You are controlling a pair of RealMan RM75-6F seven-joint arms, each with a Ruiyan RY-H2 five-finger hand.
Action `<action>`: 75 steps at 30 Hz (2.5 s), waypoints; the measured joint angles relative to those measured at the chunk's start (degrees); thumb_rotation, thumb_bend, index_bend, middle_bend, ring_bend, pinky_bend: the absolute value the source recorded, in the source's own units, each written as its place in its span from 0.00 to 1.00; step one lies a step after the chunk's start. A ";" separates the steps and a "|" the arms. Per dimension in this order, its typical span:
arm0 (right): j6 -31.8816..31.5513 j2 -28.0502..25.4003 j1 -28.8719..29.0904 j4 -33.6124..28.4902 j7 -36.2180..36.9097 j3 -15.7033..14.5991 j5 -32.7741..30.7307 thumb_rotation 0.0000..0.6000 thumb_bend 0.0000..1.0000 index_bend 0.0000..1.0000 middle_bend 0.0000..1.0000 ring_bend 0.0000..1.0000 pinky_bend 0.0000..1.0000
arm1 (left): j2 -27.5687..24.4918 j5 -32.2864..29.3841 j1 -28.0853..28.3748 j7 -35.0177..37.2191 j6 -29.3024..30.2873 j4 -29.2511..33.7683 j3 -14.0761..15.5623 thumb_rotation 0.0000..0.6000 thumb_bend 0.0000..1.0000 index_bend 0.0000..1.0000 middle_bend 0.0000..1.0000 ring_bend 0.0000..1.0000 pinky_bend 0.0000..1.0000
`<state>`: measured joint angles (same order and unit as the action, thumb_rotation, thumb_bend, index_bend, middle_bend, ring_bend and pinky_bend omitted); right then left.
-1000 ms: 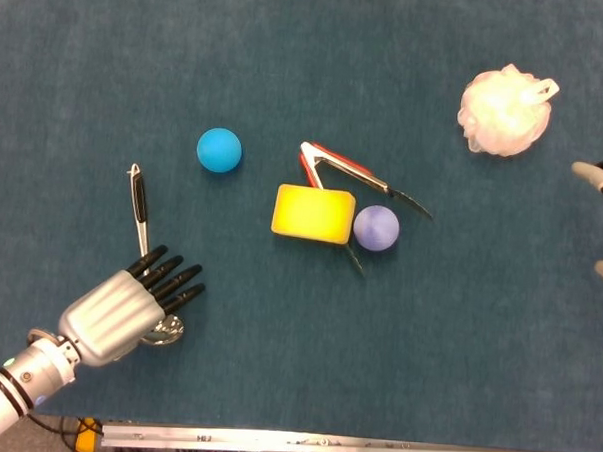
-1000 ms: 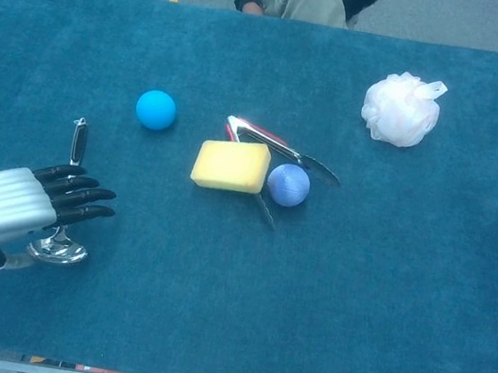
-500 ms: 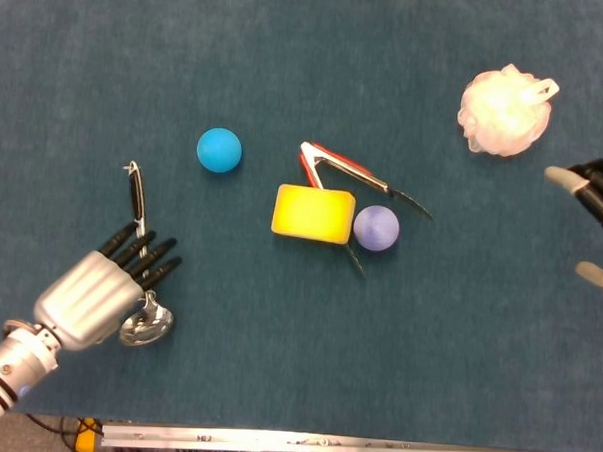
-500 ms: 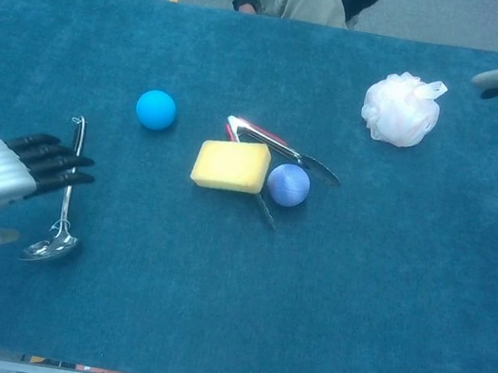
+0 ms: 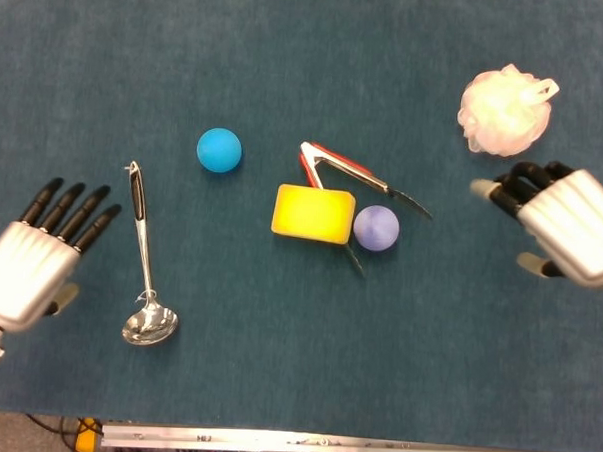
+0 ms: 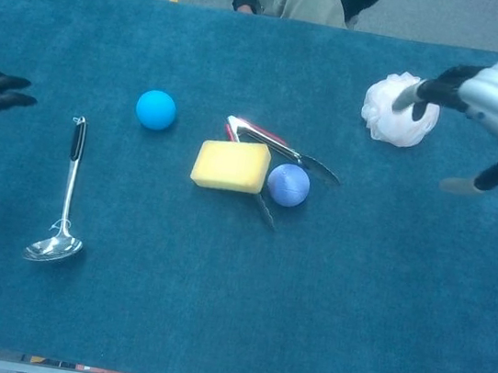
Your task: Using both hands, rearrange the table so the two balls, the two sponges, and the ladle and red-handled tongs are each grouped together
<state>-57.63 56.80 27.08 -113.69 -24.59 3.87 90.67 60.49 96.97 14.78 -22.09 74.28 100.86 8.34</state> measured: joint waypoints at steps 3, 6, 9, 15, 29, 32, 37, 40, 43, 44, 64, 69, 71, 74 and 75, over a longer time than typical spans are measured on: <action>1.90 1.52 1.51 -0.59 -3.64 0.89 -3.21 1.00 0.01 0.29 0.40 0.30 0.47 | -0.52 0.14 -1.23 1.61 1.61 -0.55 -0.10 1.00 0.22 0.00 0.00 0.00 0.03; 3.90 3.37 3.43 -1.50 -7.87 1.90 -7.67 1.00 0.00 0.29 0.40 0.30 0.47 | -0.85 0.46 -1.71 2.71 2.09 -0.93 -0.01 1.00 0.22 0.00 0.00 0.00 0.03; 4.63 4.98 4.94 -2.51 -11.28 2.73 -11.30 1.00 0.00 0.29 0.39 0.30 0.47 | -0.94 1.17 -1.66 4.05 2.14 -1.40 0.00 1.00 0.22 0.00 0.00 0.00 0.03; 4.85 8.81 7.56 -3.75 -18.24 3.35 -18.21 1.00 0.00 0.29 0.36 0.30 0.47 | -1.60 1.68 -0.99 4.68 0.92 -1.30 -0.30 1.00 0.22 0.00 0.00 0.00 0.03; -1.25 21.96 18.79 -7.17 -38.46 4.28 -42.36 1.00 0.00 0.17 0.26 0.19 0.38 | -2.26 4.90 -2.58 3.29 1.81 0.14 1.18 1.00 0.22 0.00 0.00 0.00 0.03; -3.22 24.94 22.00 -6.96 -41.21 4.65 -47.72 1.00 0.00 0.16 0.25 0.16 0.36 | -2.37 5.17 -2.93 3.17 1.90 0.23 1.40 1.00 0.22 0.00 0.00 0.00 0.03; -6.34 30.83 27.54 -4.11 -44.79 5.06 -54.18 1.00 0.00 0.16 0.24 0.16 0.36 | -2.41 5.42 -3.24 3.31 1.59 0.16 1.67 1.00 0.22 0.00 0.00 0.00 0.03; -7.90 33.94 29.99 -1.32 -46.31 5.13 -56.49 1.00 0.00 0.16 0.24 0.16 0.36 | -2.28 5.50 -3.39 3.63 1.45 0.01 1.80 1.00 0.22 0.00 0.00 0.00 0.03; -9.19 36.53 31.89 1.57 -47.38 5.00 -57.74 1.00 0.00 0.16 0.24 0.16 0.36 | -2.20 5.59 -3.67 3.96 1.42 -0.24 1.96 1.00 0.22 0.00 0.00 0.00 0.03; -9.52 37.20 32.30 2.41 -47.62 4.94 -58.06 1.00 0.00 0.16 0.24 0.16 0.36 | -2.20 5.61 -3.80 4.08 1.48 -0.31 2.01 1.00 0.22 0.00 0.00 0.00 0.03; -11.31 45.08 38.12 10.98 -47.93 4.18 -64.69 1.00 0.00 0.16 0.24 0.16 0.36 | -2.96 6.04 -5.02 5.61 1.79 -0.95 2.44 1.00 0.22 0.00 0.00 0.00 0.03; -11.72 46.63 39.03 12.83 -48.35 4.19 -65.90 1.00 0.00 0.16 0.24 0.16 0.36 | -2.92 6.26 -4.97 5.81 1.66 -1.06 2.33 1.00 0.22 0.00 0.00 0.00 0.03; -11.79 47.22 39.37 13.63 -48.47 4.27 -66.34 1.00 0.00 0.16 0.24 0.16 0.36 | -2.98 6.27 -5.03 5.92 1.65 -1.18 2.33 1.00 0.22 0.00 0.00 0.00 0.03; -11.79 48.11 39.94 14.98 -48.73 4.48 -67.12 1.00 0.00 0.16 0.24 0.16 0.36 | -3.04 6.24 -5.09 6.26 1.48 -1.46 2.42 1.00 0.22 0.00 0.00 0.00 0.03; -11.75 48.48 40.13 15.47 -48.78 4.61 -67.48 1.00 0.00 0.16 0.24 0.16 0.36 | -3.04 6.22 -5.11 6.34 1.47 -1.53 2.43 1.00 0.22 0.00 0.00 0.00 0.03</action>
<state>-69.37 105.28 67.21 -98.22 -73.37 8.48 23.19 57.45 103.19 9.68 -15.74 75.75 99.33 10.77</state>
